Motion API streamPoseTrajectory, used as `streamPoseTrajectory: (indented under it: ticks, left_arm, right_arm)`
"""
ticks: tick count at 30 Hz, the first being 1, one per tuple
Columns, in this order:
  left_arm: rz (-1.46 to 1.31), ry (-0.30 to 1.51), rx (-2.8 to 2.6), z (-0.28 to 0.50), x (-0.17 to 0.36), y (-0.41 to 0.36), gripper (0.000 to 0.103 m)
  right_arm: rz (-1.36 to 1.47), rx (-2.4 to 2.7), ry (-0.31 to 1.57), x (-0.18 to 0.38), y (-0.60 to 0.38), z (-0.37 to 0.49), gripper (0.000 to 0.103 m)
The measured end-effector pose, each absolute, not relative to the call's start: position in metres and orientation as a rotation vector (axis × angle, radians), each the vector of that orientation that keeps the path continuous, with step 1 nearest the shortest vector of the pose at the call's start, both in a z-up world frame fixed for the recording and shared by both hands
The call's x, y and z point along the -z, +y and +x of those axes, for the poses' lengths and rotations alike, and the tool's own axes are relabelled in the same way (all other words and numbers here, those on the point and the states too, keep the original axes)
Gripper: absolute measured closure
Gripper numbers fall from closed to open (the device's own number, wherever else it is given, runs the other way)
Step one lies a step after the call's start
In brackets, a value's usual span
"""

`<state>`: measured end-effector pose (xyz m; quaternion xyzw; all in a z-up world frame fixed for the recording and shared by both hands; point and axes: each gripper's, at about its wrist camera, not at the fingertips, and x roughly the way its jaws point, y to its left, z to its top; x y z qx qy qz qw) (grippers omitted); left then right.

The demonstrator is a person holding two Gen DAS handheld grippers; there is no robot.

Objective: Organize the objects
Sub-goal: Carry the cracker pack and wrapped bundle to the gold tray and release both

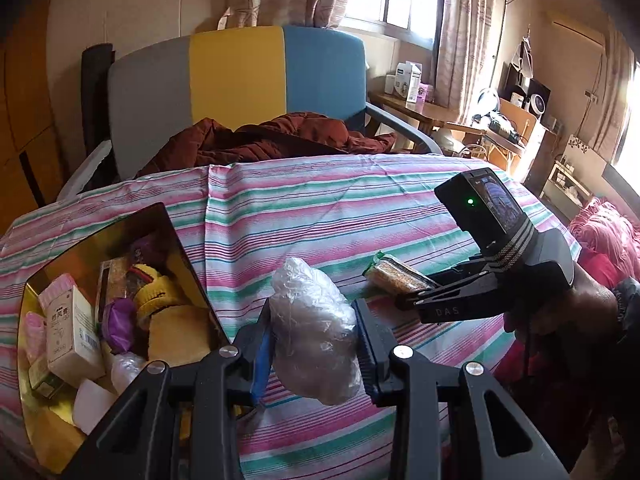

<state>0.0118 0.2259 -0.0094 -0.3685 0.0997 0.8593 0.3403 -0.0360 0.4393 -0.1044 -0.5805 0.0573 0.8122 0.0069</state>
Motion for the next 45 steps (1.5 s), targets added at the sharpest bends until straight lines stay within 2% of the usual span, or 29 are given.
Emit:
streamPoseTrajectory:
  ticks: [5, 25, 36, 45]
  left_arm:
    - [-0.963, 0.243, -2.275, 0.006, 0.009, 0.210, 0.067]
    - [-1.054, 0.113, -2.389, -0.019, 0.019, 0.136, 0.067]
    - [-1.108, -0.067, -2.569, -0.048, 0.015, 0.043, 0.067]
    - [-1.153, -0.189, -2.603, -0.049, 0.021, -0.002, 0.067]
  right_arm:
    - [-1.820, -2.562, 0.191, 0.102, 0.419, -0.040, 0.058]
    - [-1.730, -2.704, 0.458, 0.090, 0.354, -0.037, 0.058]
    - [-1.623, -2.930, 0.458, 0.036, 0.304, -0.040, 0.058]
    - [-1.691, -3.043, 0.385, 0.026, 0.236, -0.065, 0.058]
